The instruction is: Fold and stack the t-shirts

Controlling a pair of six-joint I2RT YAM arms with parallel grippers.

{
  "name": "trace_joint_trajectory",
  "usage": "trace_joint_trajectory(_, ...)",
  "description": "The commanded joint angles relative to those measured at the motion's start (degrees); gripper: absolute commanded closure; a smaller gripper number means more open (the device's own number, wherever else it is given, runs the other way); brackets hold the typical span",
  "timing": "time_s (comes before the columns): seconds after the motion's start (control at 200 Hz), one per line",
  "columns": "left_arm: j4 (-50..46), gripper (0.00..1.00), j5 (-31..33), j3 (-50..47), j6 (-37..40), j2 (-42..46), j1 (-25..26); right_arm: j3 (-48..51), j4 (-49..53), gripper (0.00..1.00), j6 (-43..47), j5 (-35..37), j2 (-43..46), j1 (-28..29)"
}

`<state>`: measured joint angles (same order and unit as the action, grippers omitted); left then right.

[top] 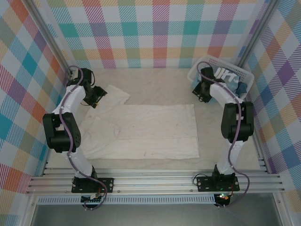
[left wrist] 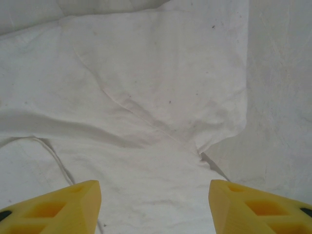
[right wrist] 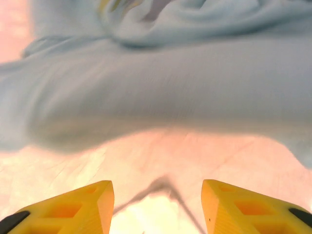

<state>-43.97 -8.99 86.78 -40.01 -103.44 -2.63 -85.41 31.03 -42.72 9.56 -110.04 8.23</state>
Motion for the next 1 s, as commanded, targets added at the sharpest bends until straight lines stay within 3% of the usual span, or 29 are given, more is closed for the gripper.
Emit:
trace_joint_trajectory(0.0,-1.07,0.40,0.06,2.69,0.29,-2.36,0.35,5.77,-8.95,0.50,-5.17,7.00,4.74,4.90)
trace_joint_trajectory(0.135,-0.95,0.40,0.08,6.21,-0.13,-5.44,0.35,5.61,-8.97,0.51,-8.20,10.41,1.42,8.15)
trace_joint_trajectory(0.38,-1.55,0.41,-0.61,11.65,-0.07,-9.16,0.35,4.20,-6.89,0.52,-10.40,14.49,-3.87,7.46)
trace_joint_trajectory(0.695,-2.36,0.41,-0.72,16.90,-0.11,-12.73,0.31,2.35,-5.76,0.55,-10.73,12.68,-9.09,6.71)
trace_joint_trajectory(0.995,-2.53,0.42,0.63,24.93,-0.43,-19.53,0.35,0.13,-2.77,0.67,-11.41,11.24,-11.44,6.67)
